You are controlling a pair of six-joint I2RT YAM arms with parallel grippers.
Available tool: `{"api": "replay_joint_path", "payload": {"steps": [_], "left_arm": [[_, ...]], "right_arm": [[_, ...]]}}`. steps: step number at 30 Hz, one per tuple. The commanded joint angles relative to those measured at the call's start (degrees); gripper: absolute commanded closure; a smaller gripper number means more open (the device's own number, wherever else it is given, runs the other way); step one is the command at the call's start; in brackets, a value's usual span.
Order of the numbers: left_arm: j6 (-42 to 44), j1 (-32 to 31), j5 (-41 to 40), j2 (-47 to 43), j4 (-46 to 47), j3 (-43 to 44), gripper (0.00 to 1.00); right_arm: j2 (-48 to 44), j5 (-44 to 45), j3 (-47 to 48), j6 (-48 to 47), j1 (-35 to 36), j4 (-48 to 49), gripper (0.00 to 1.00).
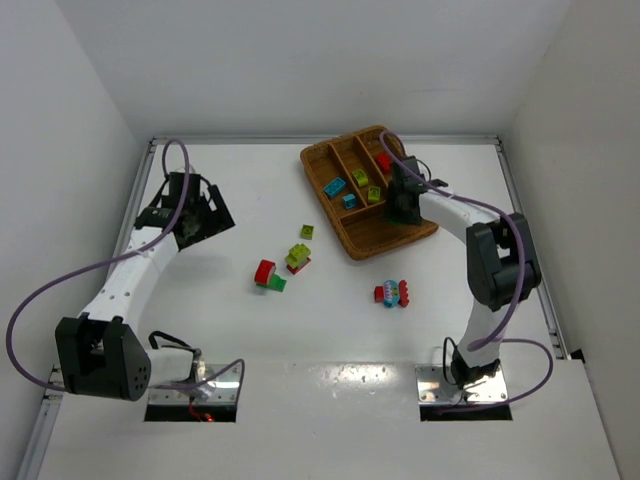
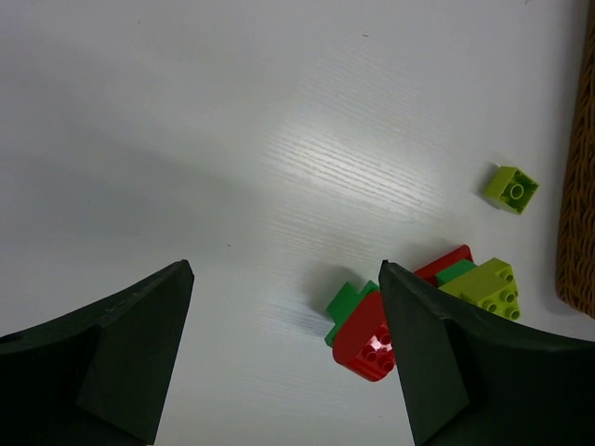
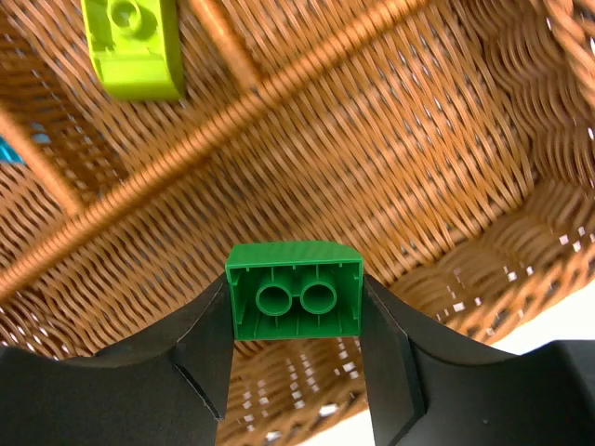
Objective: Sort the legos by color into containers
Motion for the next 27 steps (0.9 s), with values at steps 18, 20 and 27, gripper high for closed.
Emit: {"api": "replay_joint_path", "payload": {"steps": [18, 20, 27], "left_arm": [[3.80, 0.42, 3.95, 0.46, 1.15, 2.77, 0.13], [4.34, -0.10, 3.95, 1.15, 1.15, 2.77, 0.13], [5.57, -0.10, 3.42, 1.69, 1.15, 2.24, 0.13]], "right_arm": [[-8.93, 0.50, 4.37, -1.94, 4.59, -4.08, 0.30], [-12.98, -2.22, 1.55, -1.95, 9.24, -3.99, 0.37], [-7.04, -8.83, 4.09, 5.60, 25.07, -4.79, 0.28]]}}
